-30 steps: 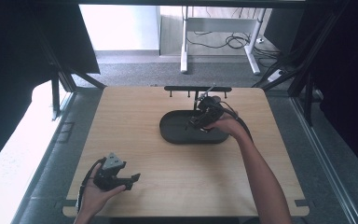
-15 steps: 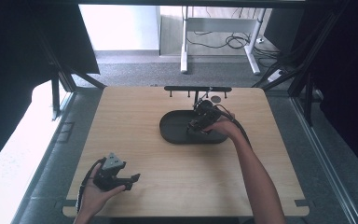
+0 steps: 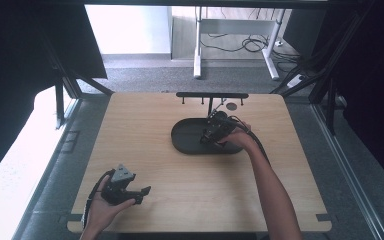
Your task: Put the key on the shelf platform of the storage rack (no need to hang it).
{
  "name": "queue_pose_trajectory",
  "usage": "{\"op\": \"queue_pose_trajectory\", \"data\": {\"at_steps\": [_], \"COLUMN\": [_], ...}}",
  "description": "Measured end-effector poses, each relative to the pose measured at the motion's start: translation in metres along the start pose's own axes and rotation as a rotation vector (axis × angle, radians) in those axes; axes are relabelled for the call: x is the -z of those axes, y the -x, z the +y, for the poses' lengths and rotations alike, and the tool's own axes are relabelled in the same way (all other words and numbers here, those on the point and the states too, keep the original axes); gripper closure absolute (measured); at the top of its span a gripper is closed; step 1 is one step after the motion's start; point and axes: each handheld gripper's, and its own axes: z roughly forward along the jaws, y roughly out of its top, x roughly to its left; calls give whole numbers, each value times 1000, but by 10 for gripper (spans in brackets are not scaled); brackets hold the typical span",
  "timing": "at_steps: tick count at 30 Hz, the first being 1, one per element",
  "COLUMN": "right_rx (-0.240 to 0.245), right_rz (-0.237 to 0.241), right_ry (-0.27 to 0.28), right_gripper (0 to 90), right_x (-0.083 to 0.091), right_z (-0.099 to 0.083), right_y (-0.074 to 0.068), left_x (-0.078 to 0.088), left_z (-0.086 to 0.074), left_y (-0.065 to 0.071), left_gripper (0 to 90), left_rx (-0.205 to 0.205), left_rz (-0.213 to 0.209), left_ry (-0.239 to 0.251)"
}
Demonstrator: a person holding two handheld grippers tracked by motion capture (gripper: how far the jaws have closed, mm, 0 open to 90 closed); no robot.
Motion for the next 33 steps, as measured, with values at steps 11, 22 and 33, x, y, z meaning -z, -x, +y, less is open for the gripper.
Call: {"op": "queue_pose_trajectory", "data": {"at_steps": [11, 22, 33], "right_rx": [9, 1, -17], "right_rz": [-26, -23, -42], "right_ry": [-42, -57, -63], "right_gripper": [492, 489, 410], "right_x": [-16, -24, -27], "right_z": [-7, -9, -15], "right_y": [7, 8, 11], "left_x": [-2, -3, -4], "left_z": [-1, -1, 0], "left_y": [1, 1, 4], "left_gripper": [264, 264, 263], "left_rx": [-1, -3, -8], "left_rz": [0, -2, -4], "left_ry": [-7, -13, -19]}}
